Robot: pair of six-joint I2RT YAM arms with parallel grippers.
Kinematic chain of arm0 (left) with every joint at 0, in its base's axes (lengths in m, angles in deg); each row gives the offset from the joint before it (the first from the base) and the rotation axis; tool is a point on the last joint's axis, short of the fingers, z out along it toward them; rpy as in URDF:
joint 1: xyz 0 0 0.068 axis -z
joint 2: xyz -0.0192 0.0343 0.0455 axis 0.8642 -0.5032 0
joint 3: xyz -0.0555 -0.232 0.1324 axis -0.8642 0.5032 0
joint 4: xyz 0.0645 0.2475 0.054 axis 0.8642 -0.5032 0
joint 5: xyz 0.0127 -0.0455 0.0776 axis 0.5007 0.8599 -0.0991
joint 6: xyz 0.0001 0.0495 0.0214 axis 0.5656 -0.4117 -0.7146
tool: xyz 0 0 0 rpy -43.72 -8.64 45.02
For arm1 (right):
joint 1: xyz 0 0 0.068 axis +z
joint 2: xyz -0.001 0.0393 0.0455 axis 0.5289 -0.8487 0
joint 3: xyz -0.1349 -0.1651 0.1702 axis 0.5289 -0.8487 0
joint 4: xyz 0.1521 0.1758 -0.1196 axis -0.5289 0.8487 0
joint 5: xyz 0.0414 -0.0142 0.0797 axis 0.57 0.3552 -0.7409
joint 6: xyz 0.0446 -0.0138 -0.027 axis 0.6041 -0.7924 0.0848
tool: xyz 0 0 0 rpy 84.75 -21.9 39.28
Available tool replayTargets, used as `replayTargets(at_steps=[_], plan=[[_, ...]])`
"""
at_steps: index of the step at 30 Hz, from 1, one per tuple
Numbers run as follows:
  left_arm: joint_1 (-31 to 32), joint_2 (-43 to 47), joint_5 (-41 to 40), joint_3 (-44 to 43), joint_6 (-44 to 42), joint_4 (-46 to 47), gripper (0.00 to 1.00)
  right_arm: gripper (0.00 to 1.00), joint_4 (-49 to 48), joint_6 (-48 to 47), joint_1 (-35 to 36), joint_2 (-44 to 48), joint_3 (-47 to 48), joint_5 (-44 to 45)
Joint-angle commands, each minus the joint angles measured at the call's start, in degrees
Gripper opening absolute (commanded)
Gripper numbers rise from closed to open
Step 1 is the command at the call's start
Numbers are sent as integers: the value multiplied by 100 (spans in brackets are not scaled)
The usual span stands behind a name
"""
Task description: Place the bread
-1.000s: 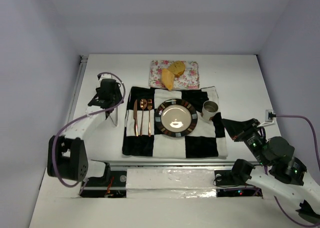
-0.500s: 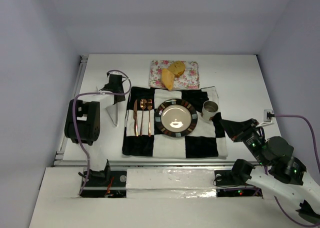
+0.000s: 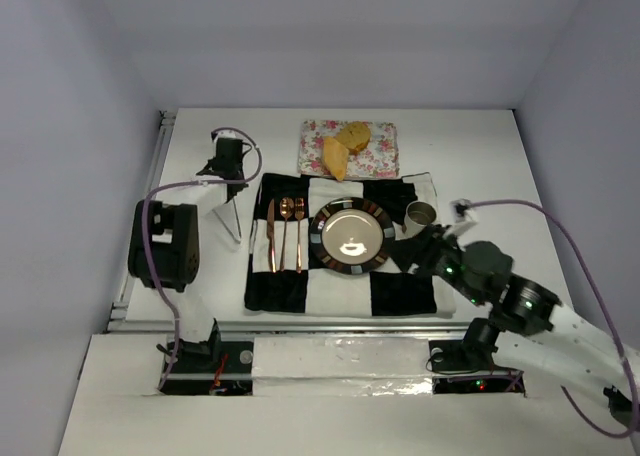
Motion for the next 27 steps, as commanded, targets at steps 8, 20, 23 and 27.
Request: replayTargets(at_steps=[8, 20, 23, 27], plan=[[-25, 3842, 3117, 891, 1615, 1224, 0, 94, -3300, 50, 37, -2772, 586, -1735], [-25, 5534, 5608, 3537, 5553, 6417, 0, 100, -5517, 313, 152, -4179, 869, -2720], [-25, 5456, 5617, 3906, 6264, 7506, 0, 100, -5720, 287, 265, -4338, 860, -2781], [-25, 5358, 5600, 4109, 6820, 8353, 0, 100, -5932, 313, 406, -4724, 930, -2887]])
